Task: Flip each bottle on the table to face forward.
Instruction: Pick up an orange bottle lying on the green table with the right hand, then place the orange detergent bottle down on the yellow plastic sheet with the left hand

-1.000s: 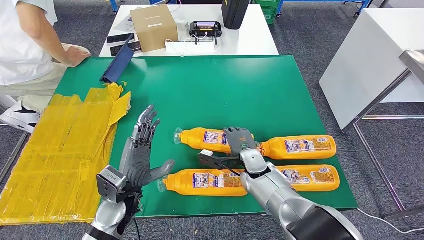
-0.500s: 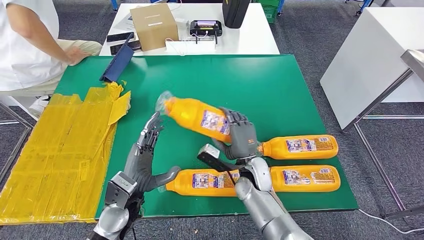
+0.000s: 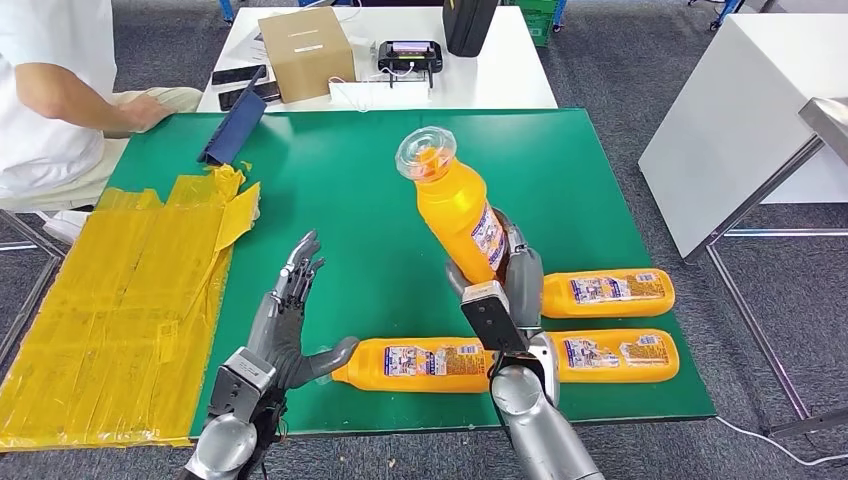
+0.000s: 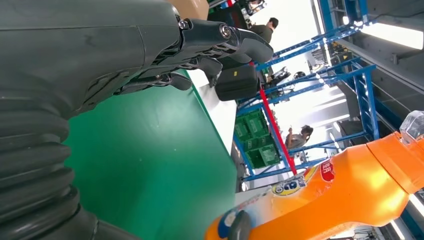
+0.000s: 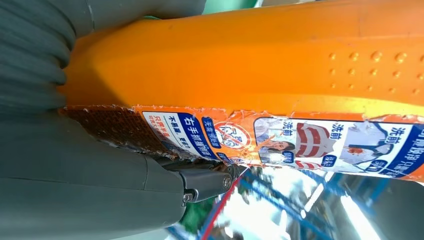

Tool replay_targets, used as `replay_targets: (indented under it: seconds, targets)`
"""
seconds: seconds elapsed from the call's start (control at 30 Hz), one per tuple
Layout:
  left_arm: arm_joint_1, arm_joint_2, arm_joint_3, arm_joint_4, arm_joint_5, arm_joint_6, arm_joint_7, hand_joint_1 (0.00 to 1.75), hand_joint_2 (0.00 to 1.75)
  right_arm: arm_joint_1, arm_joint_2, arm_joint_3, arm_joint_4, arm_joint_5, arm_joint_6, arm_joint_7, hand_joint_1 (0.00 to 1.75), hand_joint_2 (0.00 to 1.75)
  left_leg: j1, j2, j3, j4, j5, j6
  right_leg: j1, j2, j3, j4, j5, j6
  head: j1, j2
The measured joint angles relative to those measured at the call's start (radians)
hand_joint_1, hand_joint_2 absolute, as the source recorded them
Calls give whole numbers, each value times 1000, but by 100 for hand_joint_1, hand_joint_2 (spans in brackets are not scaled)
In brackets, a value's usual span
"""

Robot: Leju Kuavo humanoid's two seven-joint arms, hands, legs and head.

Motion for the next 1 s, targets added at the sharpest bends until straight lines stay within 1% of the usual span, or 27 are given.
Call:
replay_targets:
  seconds: [0.17,0.23,0.3,0.37,0.47,0.57,0.63,0.83,0.87,0.97,1.0]
  targets:
    - [-1,5,0,-1,-1,-2,6,0,175,3,4,53,11,-82,120,-7,175,175,0,0,0,0,0,0,0,0,0,0,0,0,0,0]
    - [-1,6,0,-1,-1,-3,7,0,175,3,8,79,17,-91,139,-10,175,175,0,0,0,0,0,0,0,0,0,0,0,0,0,0]
    - [-2,8,0,-1,0,-5,8,0,175,3,10,97,23,-91,159,-12,175,175,0,0,0,0,0,0,0,0,0,0,0,0,0,0]
    - [-4,9,-1,-1,6,-12,7,0,175,0,9,125,29,-79,203,-16,175,175,0,0,0,0,0,0,0,0,0,0,0,0,0,0]
    - [-17,9,-5,-1,19,-24,6,0,175,-11,9,202,54,-32,254,-19,175,175,0,0,0,0,0,0,0,0,0,0,0,0,0,0]
    - [-29,10,-12,-1,31,-32,3,0,175,-27,10,293,102,28,257,-19,175,175,0,0,0,0,0,0,0,0,0,0,0,0,0,0]
    - [-33,11,-14,0,38,-36,3,0,175,-38,13,342,137,67,240,-17,175,175,0,0,0,0,0,0,0,0,-1,1,0,0,0,0]
    - [-33,15,-15,3,85,-64,-3,2,175,-82,21,435,218,157,183,1,175,175,0,1,0,0,0,0,0,0,-1,1,0,0,0,0]
    - [-33,17,-13,4,99,-71,-5,42,175,-90,21,446,230,161,181,4,175,175,0,1,0,0,0,0,0,0,-1,1,0,0,0,0]
    - [-28,20,-7,6,134,-82,-15,171,175,-109,21,467,258,161,175,10,175,175,0,1,0,0,0,0,0,0,-1,1,0,0,0,0]
    - [-25,21,-4,6,141,-83,-18,175,175,-113,21,471,266,160,173,12,175,175,0,1,0,0,0,0,0,0,-1,1,0,0,0,0]
